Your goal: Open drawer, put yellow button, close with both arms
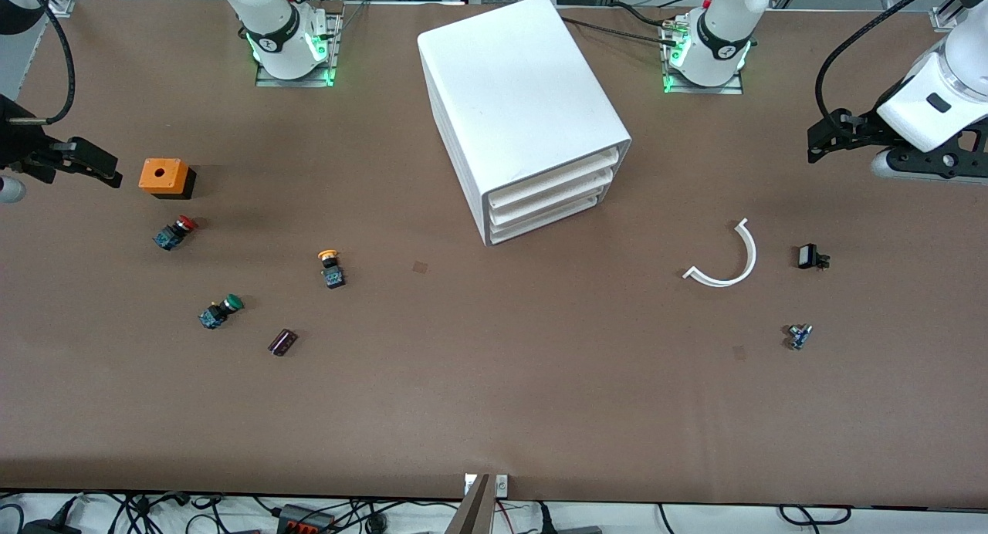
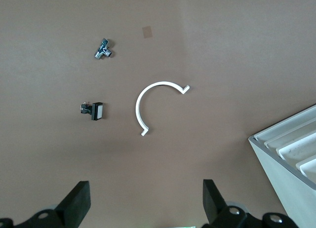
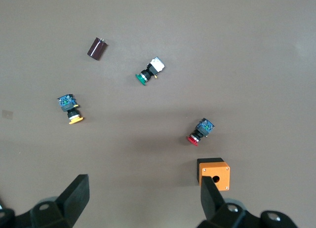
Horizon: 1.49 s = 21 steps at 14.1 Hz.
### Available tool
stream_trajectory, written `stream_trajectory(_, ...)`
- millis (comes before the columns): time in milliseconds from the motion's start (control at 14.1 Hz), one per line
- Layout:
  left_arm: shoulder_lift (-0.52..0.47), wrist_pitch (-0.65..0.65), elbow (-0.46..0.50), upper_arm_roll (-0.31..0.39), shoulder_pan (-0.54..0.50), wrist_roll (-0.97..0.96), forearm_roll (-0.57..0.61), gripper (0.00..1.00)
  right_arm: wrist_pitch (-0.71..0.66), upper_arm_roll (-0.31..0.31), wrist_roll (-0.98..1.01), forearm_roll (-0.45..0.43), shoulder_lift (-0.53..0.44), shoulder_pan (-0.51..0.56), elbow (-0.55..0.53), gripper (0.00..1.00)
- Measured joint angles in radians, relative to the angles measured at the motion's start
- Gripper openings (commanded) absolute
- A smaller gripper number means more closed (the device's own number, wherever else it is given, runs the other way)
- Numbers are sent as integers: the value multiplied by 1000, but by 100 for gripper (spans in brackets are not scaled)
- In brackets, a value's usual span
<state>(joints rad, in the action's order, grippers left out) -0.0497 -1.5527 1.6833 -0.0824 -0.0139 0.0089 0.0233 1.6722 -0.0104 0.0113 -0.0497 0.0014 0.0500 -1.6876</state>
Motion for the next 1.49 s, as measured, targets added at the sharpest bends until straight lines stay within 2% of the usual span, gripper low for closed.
stream_trajectory(283,15,84,-26,-20,7,1,-33,100,-1,0,0,0,0,0,0,100)
stream_trajectory(709,82,242,-53,-32,32,30,-293,100,0,5,1,2,14,-14,-8,100)
stream_trajectory(850,137,262,-51,-33,33,94,-363,100,6,7,1,11,35,-41,-9,100)
stream_trajectory(992,230,264,-51,-35,35,161,-486,100,17,8,1,15,71,-71,-10,100)
stream_trajectory(1276,411,127,-46,-59,64,288,-652,100,35,11,1,18,157,-144,-3,100)
stream_trajectory(1488,460,-53,34,-91,78,452,-826,100,63,12,5,28,235,-212,0,100)
